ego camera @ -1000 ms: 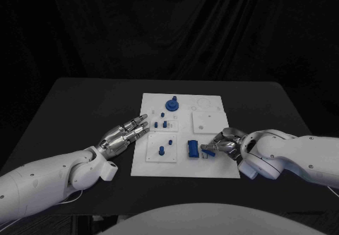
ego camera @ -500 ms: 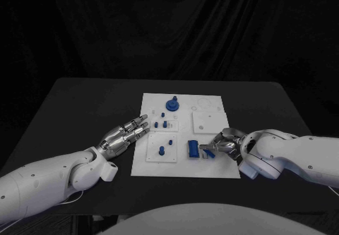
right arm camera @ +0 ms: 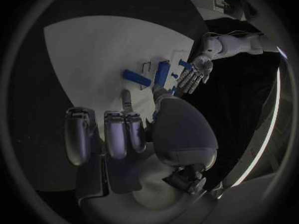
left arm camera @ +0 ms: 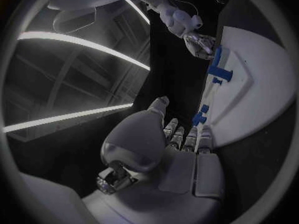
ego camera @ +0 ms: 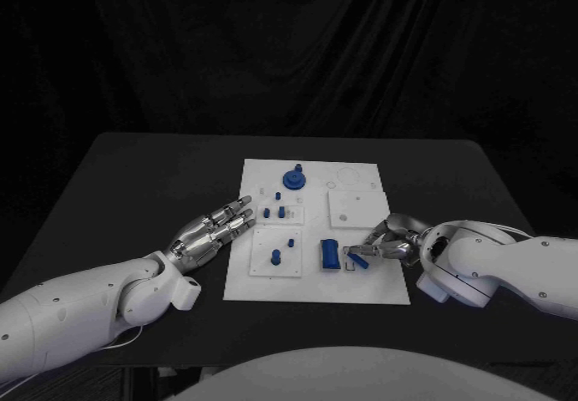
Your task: Assemble the parts on the task board
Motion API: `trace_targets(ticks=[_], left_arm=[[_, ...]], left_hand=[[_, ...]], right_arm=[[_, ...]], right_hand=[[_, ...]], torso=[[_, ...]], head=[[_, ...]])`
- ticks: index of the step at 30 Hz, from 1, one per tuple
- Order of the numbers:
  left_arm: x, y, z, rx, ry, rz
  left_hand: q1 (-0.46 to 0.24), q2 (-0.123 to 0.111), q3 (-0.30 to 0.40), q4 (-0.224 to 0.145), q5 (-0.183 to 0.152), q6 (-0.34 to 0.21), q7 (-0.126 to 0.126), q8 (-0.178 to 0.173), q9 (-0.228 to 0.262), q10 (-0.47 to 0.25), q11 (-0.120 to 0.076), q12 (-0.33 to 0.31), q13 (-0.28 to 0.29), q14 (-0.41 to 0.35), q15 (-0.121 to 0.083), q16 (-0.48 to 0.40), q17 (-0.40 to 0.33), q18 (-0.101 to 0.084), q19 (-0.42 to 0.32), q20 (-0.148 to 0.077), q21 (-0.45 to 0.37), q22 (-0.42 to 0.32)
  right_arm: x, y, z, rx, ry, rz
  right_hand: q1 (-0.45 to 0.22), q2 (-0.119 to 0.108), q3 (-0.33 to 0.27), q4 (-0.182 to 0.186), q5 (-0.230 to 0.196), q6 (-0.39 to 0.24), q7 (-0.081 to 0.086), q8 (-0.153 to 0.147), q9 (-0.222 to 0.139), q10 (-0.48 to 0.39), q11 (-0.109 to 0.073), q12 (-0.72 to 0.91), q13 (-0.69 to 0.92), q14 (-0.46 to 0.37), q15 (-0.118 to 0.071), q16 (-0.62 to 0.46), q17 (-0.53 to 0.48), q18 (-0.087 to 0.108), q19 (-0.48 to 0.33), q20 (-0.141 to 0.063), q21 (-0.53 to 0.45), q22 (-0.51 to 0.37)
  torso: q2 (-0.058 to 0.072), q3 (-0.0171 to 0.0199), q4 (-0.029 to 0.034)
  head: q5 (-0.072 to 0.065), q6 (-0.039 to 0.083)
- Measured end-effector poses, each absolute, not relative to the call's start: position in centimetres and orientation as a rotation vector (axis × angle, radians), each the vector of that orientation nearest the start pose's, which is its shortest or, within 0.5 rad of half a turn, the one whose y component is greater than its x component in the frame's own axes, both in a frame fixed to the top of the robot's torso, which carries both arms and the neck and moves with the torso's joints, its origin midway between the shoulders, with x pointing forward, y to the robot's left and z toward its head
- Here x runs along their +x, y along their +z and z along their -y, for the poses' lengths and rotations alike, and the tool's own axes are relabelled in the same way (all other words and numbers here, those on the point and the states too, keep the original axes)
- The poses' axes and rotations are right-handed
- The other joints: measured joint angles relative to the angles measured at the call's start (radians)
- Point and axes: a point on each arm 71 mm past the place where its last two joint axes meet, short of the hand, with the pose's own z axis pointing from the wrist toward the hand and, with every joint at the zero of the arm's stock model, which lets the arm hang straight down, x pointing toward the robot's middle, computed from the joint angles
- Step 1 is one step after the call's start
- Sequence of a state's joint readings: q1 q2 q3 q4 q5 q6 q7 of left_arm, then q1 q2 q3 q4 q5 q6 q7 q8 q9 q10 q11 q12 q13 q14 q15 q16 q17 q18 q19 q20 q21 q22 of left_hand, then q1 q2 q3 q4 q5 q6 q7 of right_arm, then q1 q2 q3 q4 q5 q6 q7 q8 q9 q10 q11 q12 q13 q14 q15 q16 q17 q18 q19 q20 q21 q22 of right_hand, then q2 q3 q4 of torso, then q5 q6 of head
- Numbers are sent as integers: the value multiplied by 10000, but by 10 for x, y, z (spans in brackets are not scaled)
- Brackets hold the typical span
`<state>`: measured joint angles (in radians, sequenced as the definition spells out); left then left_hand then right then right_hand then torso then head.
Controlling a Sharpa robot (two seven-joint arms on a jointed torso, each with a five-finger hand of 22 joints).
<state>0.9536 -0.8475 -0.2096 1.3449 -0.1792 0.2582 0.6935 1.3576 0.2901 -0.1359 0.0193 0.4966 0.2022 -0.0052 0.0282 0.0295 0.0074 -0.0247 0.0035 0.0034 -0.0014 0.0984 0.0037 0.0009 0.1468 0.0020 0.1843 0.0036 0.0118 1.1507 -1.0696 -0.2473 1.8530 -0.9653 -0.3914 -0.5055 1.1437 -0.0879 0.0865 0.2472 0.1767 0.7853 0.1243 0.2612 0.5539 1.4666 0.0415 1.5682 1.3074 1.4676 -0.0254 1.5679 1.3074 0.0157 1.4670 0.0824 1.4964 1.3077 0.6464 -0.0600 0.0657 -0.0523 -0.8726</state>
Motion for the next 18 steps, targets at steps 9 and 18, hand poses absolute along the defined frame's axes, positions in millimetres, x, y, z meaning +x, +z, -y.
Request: trace_targets(ticks=[9, 18], left_arm=[[406, -334, -240, -10286, -19277, -17098], [406, -334, -240, -10290, -19290, -17095]], left_hand=[[0, 0, 27, 28, 0, 0, 0, 0, 0, 0, 0, 0, 0, 0, 0, 0, 1, 0, 1, 0, 1, 4], [0, 0, 27, 28, 0, 0, 0, 0, 0, 0, 0, 0, 0, 0, 0, 0, 4, 0, 2, -2, 1, 5]], right_arm=[[370, -268, 244, 4610, 4862, -21749], [370, -268, 242, 3882, 4910, -21992]], right_hand=[[585, -107, -35, 36, 542, -213, 37, -107, -370, -14, 56, 0, -1, -15, 34, 0, 0, 0, -13, 59, -72, -1], [1028, -107, 74, -129, 1171, -213, 37, -107, -637, -1, 71, 0, 0, -32, 88, 0, 0, 1, -1, 70, -172, -2]], torso=[[0, 0, -4], [1, 4, -4]], head=[[-5, 0], [10, 0]])
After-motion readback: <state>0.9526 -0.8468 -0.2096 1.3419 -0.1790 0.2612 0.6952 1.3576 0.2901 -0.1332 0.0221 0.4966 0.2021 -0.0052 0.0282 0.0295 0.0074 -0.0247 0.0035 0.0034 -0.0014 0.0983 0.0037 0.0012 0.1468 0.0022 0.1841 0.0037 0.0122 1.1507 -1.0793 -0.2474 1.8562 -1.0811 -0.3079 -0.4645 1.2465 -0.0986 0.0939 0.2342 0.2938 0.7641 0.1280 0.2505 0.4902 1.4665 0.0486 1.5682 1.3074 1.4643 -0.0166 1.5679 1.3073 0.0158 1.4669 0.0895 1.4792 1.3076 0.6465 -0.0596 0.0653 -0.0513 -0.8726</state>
